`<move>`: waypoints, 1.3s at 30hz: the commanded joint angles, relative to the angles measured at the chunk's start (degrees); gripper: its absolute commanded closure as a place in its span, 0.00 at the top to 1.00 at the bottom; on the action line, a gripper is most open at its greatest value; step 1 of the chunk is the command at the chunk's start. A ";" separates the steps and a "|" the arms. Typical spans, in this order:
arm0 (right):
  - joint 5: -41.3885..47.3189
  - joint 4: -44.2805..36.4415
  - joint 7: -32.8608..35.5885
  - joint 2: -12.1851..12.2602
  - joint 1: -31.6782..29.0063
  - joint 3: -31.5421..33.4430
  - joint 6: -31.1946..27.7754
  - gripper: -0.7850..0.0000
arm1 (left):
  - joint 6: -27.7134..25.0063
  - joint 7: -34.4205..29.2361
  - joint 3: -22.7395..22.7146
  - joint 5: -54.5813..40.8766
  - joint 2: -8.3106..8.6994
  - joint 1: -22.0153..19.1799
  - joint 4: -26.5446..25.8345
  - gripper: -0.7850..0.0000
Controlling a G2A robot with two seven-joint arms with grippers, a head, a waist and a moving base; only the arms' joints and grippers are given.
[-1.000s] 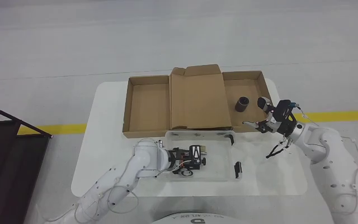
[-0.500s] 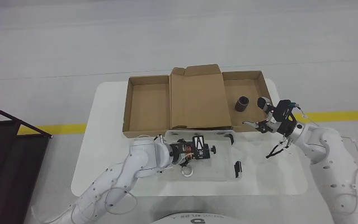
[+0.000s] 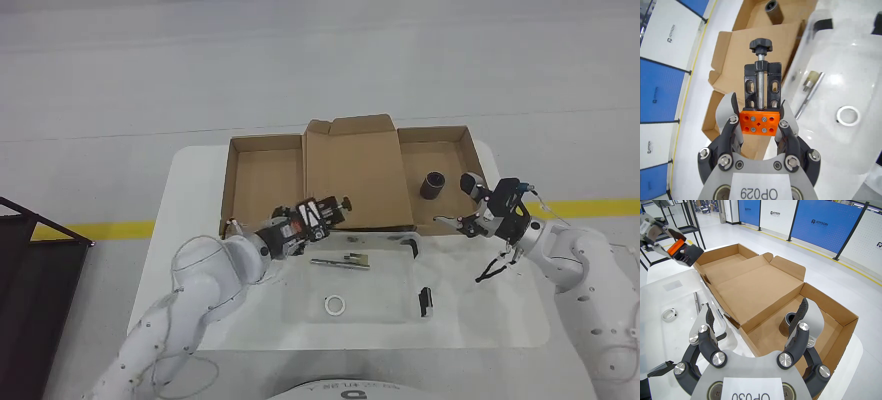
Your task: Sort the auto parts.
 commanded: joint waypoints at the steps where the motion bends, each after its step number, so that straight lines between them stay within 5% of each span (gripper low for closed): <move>1: 0.00 0.00 -0.01 0.00 -0.01 0.00 -0.01 1.00 | 1.93 0.58 -3.55 -0.37 0.21 -0.29 2.43 0.00; 8: 0.00 0.00 -0.01 0.00 -0.01 0.00 -0.01 1.00 | 6.10 0.78 -8.40 -3.98 0.12 -2.46 12.70 0.00; 15: 0.00 0.00 -0.01 0.00 -0.01 0.00 -0.01 1.00 | 5.20 0.89 -3.18 -5.61 -1.03 -7.45 23.28 0.00; 19: 0.00 0.00 -0.01 0.00 -0.01 0.00 -0.01 1.00 | 6.03 1.09 -0.89 -6.19 -1.70 -9.58 26.78 0.35; 22: 0.00 0.00 -0.01 0.00 -0.01 0.00 -0.01 1.00 | 6.66 1.02 0.14 -5.68 -2.02 -10.59 28.34 0.47; 24: 0.00 0.00 -0.01 0.00 -0.01 0.00 -0.01 1.00 | 7.17 0.90 0.48 -5.22 -2.17 -11.08 29.09 0.98; 39: 0.00 0.00 -0.01 0.00 -0.01 0.00 -0.01 1.00 | 10.02 3.94 -2.12 -5.54 -2.11 -9.22 24.58 1.00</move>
